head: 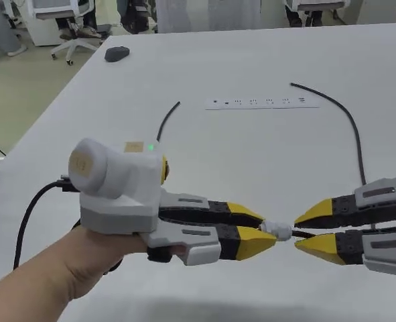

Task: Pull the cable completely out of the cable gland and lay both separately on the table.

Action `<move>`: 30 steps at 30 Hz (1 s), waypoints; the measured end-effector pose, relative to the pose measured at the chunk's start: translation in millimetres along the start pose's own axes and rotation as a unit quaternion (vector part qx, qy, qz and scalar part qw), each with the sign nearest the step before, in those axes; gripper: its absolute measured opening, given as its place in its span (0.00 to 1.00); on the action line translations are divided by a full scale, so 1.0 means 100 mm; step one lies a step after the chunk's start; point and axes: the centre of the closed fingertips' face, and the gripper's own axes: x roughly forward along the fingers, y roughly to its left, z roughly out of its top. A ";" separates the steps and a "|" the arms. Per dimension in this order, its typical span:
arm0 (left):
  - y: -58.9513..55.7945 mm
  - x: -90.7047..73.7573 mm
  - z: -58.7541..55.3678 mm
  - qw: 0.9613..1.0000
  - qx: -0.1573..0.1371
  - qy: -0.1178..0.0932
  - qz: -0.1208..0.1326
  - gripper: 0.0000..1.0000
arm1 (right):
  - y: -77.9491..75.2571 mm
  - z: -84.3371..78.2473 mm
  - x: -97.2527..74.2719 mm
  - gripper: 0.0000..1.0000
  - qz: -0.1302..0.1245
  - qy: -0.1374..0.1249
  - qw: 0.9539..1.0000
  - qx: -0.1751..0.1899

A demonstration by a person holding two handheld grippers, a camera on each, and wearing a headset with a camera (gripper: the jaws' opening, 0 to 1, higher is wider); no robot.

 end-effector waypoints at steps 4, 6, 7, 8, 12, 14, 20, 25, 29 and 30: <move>-0.03 0.03 -0.02 1.000 0.011 0.006 0.001 0.14 | 0.06 0.01 0.05 0.00 0.003 0.014 1.000 -0.022; -0.05 0.04 -0.01 1.000 0.011 0.007 -0.002 0.14 | 0.10 0.00 0.08 0.01 0.011 0.025 0.999 -0.016; -0.05 0.05 -0.02 1.000 0.018 0.009 -0.001 0.14 | 0.09 0.00 0.09 0.01 0.008 0.026 0.999 -0.028; -0.06 0.05 -0.04 1.000 0.023 0.015 -0.001 0.14 | 0.09 -0.02 0.09 0.00 0.004 0.032 0.999 -0.033; -0.01 0.05 -0.04 0.999 0.030 0.013 0.013 0.14 | 0.04 -0.03 0.06 0.00 -0.020 0.032 0.999 -0.031; 0.01 0.04 -0.06 0.999 0.021 0.016 0.018 0.14 | 0.01 -0.09 0.04 0.00 -0.033 0.048 0.998 -0.027; 0.16 -0.11 -0.13 0.999 0.017 0.014 0.050 0.14 | -0.25 -0.56 -0.21 0.00 -0.111 0.062 0.988 0.083; 0.24 -0.26 -0.17 0.998 0.010 0.011 0.067 0.14 | -0.40 -1.13 -0.56 0.00 -0.185 0.103 0.964 0.162; 0.28 -0.31 -0.20 0.997 0.007 0.011 0.077 0.14 | -0.48 -1.50 -0.84 0.00 -0.234 0.140 0.944 0.187; 0.29 -0.33 -0.20 0.997 0.003 0.008 0.080 0.14 | -0.50 -1.71 -0.98 0.00 -0.254 0.175 0.933 0.183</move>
